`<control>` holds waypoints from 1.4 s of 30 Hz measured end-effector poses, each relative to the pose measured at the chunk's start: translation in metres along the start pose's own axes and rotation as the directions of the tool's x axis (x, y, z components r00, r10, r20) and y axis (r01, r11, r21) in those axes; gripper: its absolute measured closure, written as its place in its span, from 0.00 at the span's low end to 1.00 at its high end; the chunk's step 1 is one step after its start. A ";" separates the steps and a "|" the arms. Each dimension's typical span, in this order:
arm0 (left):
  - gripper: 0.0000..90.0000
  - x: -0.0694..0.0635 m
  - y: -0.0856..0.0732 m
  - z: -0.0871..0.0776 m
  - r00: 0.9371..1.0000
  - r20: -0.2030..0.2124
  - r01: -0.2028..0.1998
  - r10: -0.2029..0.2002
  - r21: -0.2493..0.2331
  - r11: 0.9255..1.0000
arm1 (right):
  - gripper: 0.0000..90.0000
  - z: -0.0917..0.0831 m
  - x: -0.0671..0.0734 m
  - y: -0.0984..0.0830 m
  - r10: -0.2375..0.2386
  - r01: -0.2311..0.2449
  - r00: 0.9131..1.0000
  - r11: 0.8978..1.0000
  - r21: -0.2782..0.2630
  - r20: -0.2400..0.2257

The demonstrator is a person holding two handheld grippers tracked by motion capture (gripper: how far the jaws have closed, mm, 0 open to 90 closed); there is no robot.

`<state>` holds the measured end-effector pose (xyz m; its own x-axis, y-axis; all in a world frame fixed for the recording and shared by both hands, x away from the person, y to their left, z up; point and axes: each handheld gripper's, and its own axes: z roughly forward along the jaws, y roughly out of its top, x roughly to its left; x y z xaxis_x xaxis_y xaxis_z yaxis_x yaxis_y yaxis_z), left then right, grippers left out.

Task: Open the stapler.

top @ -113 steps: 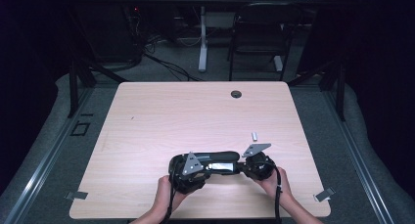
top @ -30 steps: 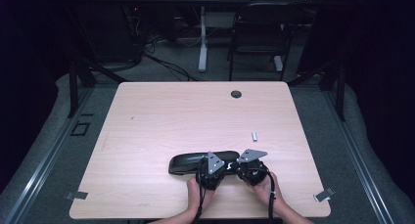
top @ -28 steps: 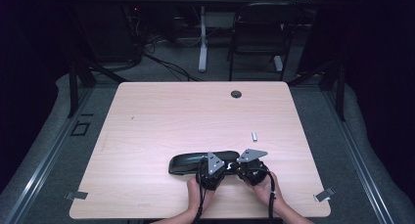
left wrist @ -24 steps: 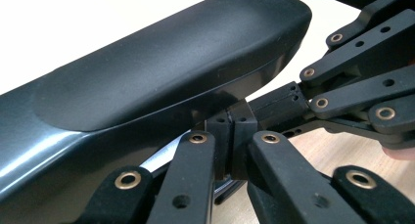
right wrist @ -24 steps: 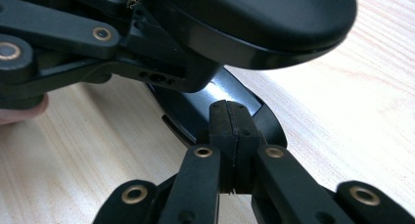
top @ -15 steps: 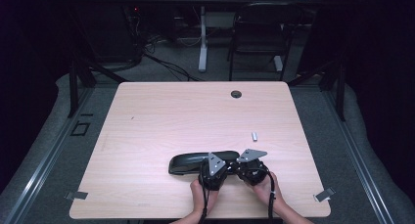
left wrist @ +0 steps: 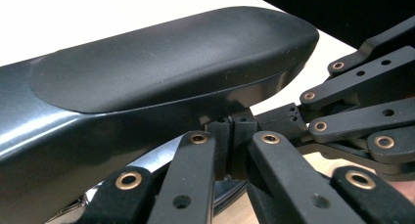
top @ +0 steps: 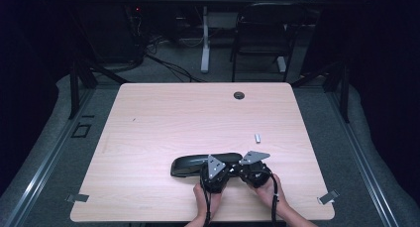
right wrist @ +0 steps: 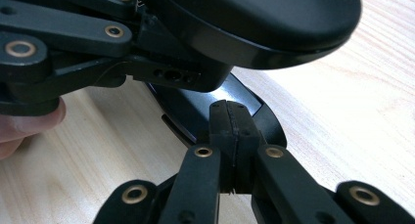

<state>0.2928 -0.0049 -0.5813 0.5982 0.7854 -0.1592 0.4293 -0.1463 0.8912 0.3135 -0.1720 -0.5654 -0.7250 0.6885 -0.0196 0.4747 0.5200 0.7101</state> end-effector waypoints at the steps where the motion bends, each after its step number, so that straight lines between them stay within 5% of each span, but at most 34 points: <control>1: 1.00 0.000 0.000 0.000 1.000 0.002 0.004 -0.004 -0.001 1.000 | 1.00 0.000 0.000 0.000 0.002 -0.002 1.000 1.000 0.001 -0.002; 8: 1.00 -0.003 -0.002 -0.002 1.000 -0.004 0.010 -0.010 -0.035 0.999 | 1.00 0.000 -0.001 0.000 0.004 -0.004 1.000 1.000 0.006 -0.004; 42: 1.00 0.000 -0.003 -0.001 0.999 0.023 0.025 -0.024 -0.055 0.998 | 1.00 0.000 -0.003 0.000 0.025 -0.025 0.999 1.000 0.005 -0.023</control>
<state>0.2908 -0.0043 -0.5838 0.6035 0.7744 -0.1901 0.4061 -0.0933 0.9091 0.3153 -0.1743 -0.5653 -0.7242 0.6895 0.0142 0.4948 0.5052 0.7071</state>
